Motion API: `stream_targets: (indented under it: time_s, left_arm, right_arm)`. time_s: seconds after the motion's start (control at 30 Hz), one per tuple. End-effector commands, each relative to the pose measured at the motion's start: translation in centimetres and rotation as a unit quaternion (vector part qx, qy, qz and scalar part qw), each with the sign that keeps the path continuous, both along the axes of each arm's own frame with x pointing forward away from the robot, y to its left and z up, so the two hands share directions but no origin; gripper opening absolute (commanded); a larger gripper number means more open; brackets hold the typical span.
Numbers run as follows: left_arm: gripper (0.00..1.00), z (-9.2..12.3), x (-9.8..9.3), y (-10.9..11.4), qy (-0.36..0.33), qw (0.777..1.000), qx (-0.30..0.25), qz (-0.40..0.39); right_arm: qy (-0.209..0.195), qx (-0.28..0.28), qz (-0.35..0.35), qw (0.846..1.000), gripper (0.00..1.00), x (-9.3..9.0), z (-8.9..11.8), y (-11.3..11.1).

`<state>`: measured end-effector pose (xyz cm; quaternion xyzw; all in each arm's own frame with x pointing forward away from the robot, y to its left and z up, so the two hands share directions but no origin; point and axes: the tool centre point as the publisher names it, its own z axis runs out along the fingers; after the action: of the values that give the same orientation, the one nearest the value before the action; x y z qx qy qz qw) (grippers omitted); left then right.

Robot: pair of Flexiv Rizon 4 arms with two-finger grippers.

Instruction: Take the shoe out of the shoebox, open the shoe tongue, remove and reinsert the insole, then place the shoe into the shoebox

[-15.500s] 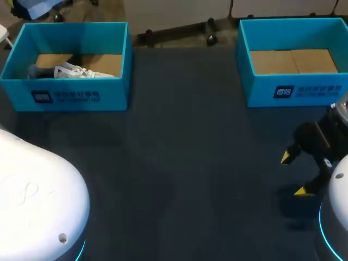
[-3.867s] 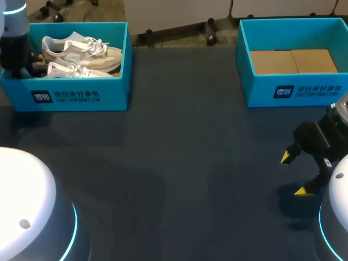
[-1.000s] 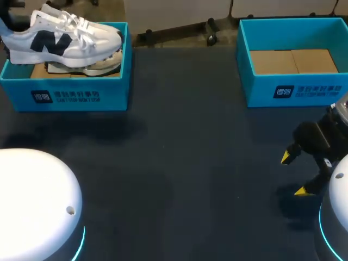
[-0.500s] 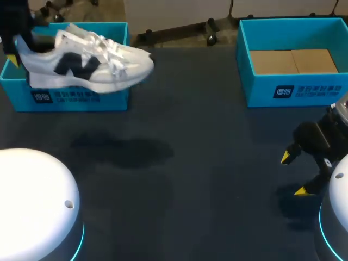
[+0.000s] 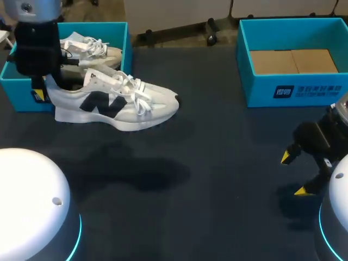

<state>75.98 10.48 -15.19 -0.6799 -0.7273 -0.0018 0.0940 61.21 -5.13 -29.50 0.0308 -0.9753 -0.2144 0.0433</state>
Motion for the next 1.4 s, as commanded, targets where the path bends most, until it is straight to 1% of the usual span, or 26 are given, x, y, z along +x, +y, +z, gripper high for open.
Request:
stream_targets:
  time_s: [0.03, 0.23, 0.33, 0.43, 0.5, 0.67, 0.8, 0.97, 1.1, 1.13, 1.4]
  left_arm:
    - [0.0, 0.2, 0.2, 0.1, 0.002, 1.0, 0.0, 0.0]
    - [0.0, 0.2, 0.2, 0.1, 0.002, 1.0, 0.0, 0.0]
    - [0.0, -1.5, -0.7, -1.8, 0.016, 1.0, 0.001, -0.022]
    - [0.0, -3.5, -1.5, -4.1, 0.013, 0.999, 0.002, -0.047]
    - [0.0, -4.7, -1.5, -5.5, 0.018, 0.998, 0.0, -0.06]
    - [0.0, -8.1, -1.8, -8.4, 0.025, 0.997, 0.018, -0.071]
    - [0.0, -10.4, -1.9, -10.0, 0.047, 0.996, 0.023, -0.076]
    - [0.0, -12.6, -2.6, -11.1, 0.041, 0.996, 0.032, -0.078]
    - [0.0, -13.5, -3.4, -11.8, 0.028, 0.997, 0.026, -0.062]
    - [0.0, -13.7, -3.5, -12.0, 0.011, 0.998, 0.031, -0.052]
    - [0.0, -13.7, -3.5, -12.0, 0.011, 0.998, 0.031, -0.052]
  right_arm:
    - [0.0, -0.001, 0.0, 1.0, 1.0, 0.0, -0.1, 0.0]
    - [0.0, -0.001, 0.0, 1.0, 1.0, 0.0, -0.1, 0.0]
    - [0.0, -0.001, 0.0, 1.0, 1.0, 0.0, -0.1, 0.0]
    - [0.0, -0.001, 0.0, 1.0, 1.0, 0.0, -0.1, 0.0]
    - [0.0, -0.001, 0.0, 1.0, 1.0, 0.0, -0.1, 0.0]
    - [0.0, -0.001, 0.0, 1.0, 1.0, 0.0, -0.1, 0.0]
    - [0.0, -0.001, 0.0, 1.0, 1.0, 0.0, -0.1, 0.0]
    - [0.0, -0.001, 0.0, 1.0, 1.0, 0.0, -0.1, 0.0]
    - [0.0, -0.001, 0.0, 1.0, 1.0, 0.0, -0.1, 0.0]
    - [0.0, -0.001, 0.0, 1.0, 1.0, 0.0, -0.1, 0.0]
    - [0.0, -0.001, 0.0, 1.0, 1.0, 0.0, -0.1, 0.0]
